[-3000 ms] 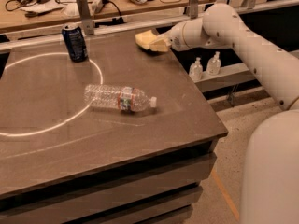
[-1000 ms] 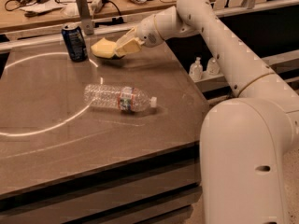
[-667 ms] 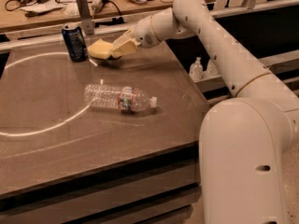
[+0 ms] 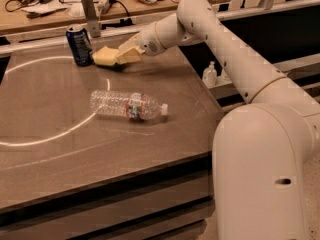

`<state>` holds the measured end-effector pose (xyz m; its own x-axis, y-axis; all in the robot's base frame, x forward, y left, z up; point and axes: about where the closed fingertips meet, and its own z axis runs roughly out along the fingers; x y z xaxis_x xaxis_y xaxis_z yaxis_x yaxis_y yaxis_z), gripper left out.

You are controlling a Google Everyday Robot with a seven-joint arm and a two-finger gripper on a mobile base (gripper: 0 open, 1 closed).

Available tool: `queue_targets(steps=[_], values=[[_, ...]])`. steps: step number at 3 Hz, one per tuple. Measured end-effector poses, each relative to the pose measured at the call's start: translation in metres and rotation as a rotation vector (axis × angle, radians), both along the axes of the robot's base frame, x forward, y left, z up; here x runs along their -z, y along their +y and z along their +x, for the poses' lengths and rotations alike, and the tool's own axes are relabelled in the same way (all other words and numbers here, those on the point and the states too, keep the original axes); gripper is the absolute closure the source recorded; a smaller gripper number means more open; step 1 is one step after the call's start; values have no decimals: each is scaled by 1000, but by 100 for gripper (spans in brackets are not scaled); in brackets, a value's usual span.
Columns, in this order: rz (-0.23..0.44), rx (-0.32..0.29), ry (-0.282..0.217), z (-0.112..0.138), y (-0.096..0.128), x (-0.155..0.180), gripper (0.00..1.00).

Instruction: Move sponge near pepsi can

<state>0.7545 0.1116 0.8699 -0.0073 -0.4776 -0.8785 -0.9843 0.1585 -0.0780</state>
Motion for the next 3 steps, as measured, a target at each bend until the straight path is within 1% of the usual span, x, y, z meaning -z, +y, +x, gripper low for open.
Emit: queue_targets(steps=[1, 2, 3], values=[[-1, 2, 2, 1, 3, 4, 8], [2, 3, 14, 0, 2, 6, 0], [80, 80, 24, 8, -36, -11, 0]])
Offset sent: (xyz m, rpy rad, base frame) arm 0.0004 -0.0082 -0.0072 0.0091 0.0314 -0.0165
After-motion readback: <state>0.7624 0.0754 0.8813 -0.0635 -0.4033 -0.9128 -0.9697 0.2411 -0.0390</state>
